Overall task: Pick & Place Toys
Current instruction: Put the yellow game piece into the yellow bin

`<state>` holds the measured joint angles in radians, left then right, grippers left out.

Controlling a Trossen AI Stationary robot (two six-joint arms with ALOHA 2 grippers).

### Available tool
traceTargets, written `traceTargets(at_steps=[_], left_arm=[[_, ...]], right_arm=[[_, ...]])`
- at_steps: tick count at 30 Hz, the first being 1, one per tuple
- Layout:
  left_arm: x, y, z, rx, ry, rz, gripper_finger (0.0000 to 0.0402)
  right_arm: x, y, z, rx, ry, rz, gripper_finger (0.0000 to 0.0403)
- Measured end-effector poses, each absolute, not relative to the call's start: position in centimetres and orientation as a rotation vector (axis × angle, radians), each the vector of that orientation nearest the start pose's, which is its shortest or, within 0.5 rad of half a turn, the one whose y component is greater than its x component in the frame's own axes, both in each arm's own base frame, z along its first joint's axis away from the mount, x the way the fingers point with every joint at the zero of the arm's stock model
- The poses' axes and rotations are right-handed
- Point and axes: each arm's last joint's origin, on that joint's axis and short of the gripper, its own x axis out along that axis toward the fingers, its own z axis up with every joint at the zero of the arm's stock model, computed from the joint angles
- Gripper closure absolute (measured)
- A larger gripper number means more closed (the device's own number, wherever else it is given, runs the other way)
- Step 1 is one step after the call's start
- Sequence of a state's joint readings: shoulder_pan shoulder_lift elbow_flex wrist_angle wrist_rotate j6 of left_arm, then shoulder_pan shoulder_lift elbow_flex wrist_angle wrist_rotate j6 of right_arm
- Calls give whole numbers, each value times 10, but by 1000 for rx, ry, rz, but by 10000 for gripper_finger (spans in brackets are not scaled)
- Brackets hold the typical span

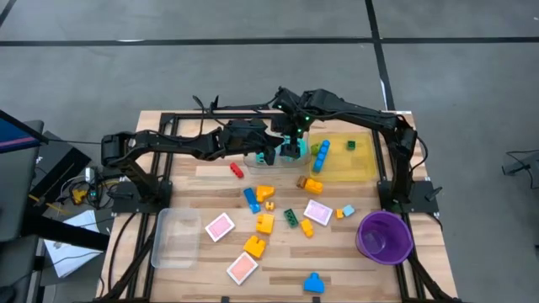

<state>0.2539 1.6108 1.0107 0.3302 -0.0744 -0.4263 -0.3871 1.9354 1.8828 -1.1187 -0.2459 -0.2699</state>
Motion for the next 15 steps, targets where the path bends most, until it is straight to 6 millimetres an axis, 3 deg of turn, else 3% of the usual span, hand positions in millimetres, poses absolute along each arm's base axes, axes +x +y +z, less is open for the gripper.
traceTargets(at_steps=[8,15], left_arm=[[345,86,260,-441,205,324,401],[310,78,293,-346,270,324,401]], right_arm=[[369,-144,310,133,1133,17,3],[357,-138,327,195,1118,-28,3]])
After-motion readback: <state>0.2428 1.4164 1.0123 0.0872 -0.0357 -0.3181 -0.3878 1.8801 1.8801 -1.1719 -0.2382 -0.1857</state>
